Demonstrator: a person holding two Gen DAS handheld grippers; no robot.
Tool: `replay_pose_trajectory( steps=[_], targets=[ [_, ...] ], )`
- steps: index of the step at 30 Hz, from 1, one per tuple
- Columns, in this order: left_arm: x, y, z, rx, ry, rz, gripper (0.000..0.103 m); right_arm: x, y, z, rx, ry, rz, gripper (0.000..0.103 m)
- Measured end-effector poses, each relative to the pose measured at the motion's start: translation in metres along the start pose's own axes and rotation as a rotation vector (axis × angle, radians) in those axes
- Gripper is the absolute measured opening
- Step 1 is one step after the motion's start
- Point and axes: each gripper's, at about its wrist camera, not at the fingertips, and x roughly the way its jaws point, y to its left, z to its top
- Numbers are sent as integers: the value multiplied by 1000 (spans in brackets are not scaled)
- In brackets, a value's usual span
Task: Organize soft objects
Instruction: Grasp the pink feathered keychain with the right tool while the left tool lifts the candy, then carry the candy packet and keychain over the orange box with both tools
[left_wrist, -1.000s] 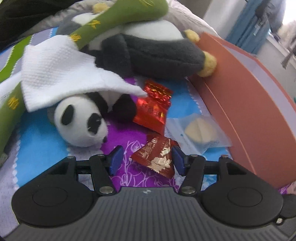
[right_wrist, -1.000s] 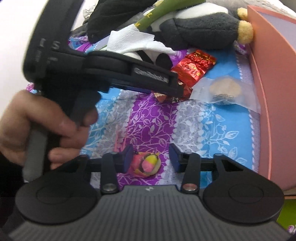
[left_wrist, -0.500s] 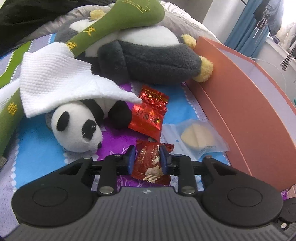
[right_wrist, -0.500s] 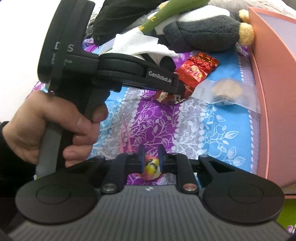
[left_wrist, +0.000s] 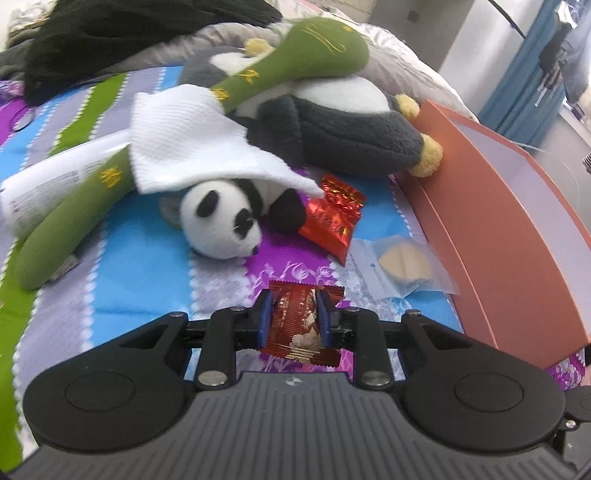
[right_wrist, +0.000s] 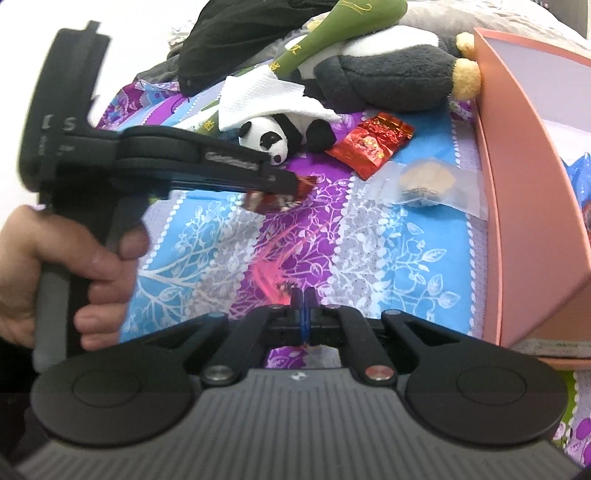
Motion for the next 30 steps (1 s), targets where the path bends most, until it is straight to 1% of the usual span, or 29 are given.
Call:
replay_pose_trajectory(
  steps=[3, 5, 9, 10, 11, 13, 16, 21, 22, 25, 30],
  targets=[
    [-12, 5, -6, -21, -7, 22, 30, -3, 0, -3, 14, 0, -5, 4],
    [-20, 9, -11, -39, -12, 28, 30, -4, -1, -4, 37, 1, -10, 6],
    [-31, 17, -18, -68, -19, 48, 30, -3, 2, 1, 29, 8, -2, 9],
    [-34, 20, -20, -76, -21, 53, 30, -2, 3, 2, 24, 11, -10, 15],
    [-36, 22, -21, -83, -24, 58, 30, -1, 4, 3, 18, 11, -13, 29],
    [-39, 26, -24, -93, -25, 68, 30, 0, 6, 4, 14, 5, -2, 49],
    [-43, 34, -26, -104, -13, 75, 30, 9, 9, 4, -8, 24, -8, 47],
    [-52, 44, -28, -115, -11, 105, 30, 28, 19, -4, -95, 59, -47, 46],
    [-54, 45, -30, -119, -10, 109, 30, 27, 20, -6, -104, 51, -55, 46],
    [-59, 47, -35, -136, -5, 114, 30, 23, 22, -8, -95, 44, -71, 33],
    [-70, 41, -41, -145, -11, 125, 30, 10, 27, -7, -110, 18, -98, 33]
  ],
)
